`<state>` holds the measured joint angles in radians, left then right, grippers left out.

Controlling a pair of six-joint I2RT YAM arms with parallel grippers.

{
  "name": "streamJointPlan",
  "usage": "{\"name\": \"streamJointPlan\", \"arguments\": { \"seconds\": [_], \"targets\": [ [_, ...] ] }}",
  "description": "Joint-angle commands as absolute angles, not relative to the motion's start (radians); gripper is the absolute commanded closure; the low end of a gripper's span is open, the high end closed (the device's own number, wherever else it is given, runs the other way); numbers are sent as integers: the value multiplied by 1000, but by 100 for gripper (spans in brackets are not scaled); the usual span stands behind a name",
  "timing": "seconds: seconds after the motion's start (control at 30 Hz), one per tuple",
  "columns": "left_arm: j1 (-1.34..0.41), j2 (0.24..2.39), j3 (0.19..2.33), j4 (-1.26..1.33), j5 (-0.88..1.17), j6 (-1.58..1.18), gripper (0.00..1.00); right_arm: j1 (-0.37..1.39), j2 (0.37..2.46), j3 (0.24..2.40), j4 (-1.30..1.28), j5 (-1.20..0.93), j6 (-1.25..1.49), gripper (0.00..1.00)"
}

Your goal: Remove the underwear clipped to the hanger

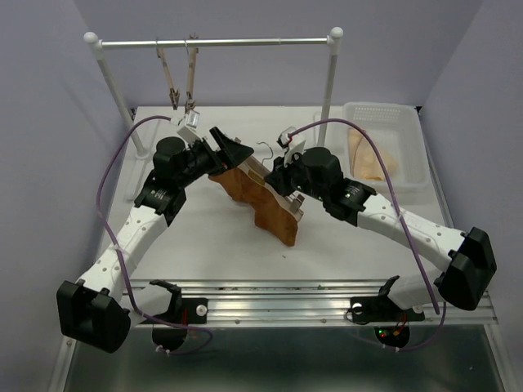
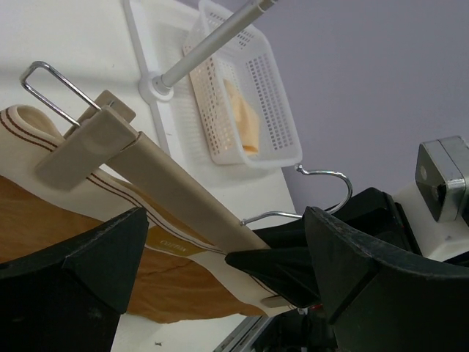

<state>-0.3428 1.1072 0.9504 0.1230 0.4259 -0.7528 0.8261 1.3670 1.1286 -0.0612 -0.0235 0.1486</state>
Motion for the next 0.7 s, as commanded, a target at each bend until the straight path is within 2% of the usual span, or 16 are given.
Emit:
{"name": "streamJointPlan", "arguments": {
  "seconds": [0.0,0.33,0.53,0.67],
  "targets": [
    [-353,1078,948,239,425,-784,1,827,1316,1138,57,-26,193,99],
    [-364,1170,962,291,485,-813,1,827,1318,1132,95,-83,233,99],
    [-382,1187,960,284,466,-810,1,827,1310,1129,117,-58,232,99],
    [-399,1207,960,296,442,-815,1,827,1319,1120,164,-130,241,99]
  ]
}}
